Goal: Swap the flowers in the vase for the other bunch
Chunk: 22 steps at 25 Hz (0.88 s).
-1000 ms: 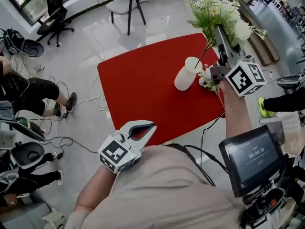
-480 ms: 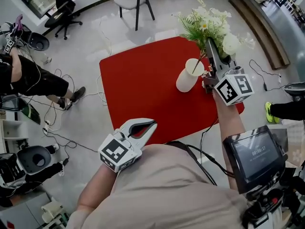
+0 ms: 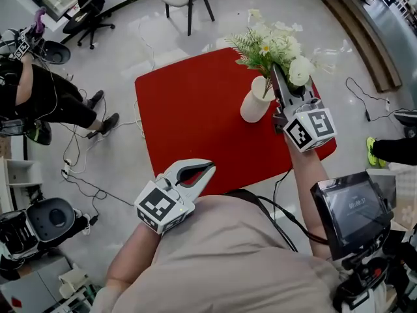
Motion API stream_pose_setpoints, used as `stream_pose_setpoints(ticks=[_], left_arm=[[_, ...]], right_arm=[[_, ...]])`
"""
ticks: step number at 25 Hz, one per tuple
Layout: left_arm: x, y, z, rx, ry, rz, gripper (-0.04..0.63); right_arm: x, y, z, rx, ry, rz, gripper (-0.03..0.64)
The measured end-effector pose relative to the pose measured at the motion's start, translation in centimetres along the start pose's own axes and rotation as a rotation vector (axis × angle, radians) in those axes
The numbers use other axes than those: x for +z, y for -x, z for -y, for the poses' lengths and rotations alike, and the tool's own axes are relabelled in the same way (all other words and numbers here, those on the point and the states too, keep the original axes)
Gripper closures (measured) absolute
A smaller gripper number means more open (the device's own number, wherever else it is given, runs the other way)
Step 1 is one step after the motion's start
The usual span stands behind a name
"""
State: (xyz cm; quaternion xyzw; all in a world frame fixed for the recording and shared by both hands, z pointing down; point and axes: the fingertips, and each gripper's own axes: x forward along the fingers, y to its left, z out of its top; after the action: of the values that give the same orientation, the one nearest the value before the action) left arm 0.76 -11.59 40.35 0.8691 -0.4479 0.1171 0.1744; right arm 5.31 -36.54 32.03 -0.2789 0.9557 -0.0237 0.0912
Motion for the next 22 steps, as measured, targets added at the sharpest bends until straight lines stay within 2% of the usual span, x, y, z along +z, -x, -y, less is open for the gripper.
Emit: stream_pose_setpoints(ticks=[9, 13, 19, 22], left_arm=[[-0.6, 0.0, 0.5, 0.000, 0.007, -0.005, 0.588], [-0.9, 0.1, 0.6, -0.005, 0.005, -0.009, 0.588], [-1.1, 0.1, 0.5, -0.011, 0.008, -0.013, 0.588], [-1.4, 0.7, 0.6, -0.011, 0.006, -0.014, 0.588]], right_arm=[[-3.3, 1.1, -0.2, 0.000, 0.020, -0.048, 0.581], [-4.2, 1.2, -0.6, -0.002, 0.056, -0.068, 0.559], [-5.5, 1.4, -0.5, -0.016, 0.075, -0.106, 0.451], [-5.9, 1.6, -1.0, -0.023, 0.089, -0.123, 0.420]])
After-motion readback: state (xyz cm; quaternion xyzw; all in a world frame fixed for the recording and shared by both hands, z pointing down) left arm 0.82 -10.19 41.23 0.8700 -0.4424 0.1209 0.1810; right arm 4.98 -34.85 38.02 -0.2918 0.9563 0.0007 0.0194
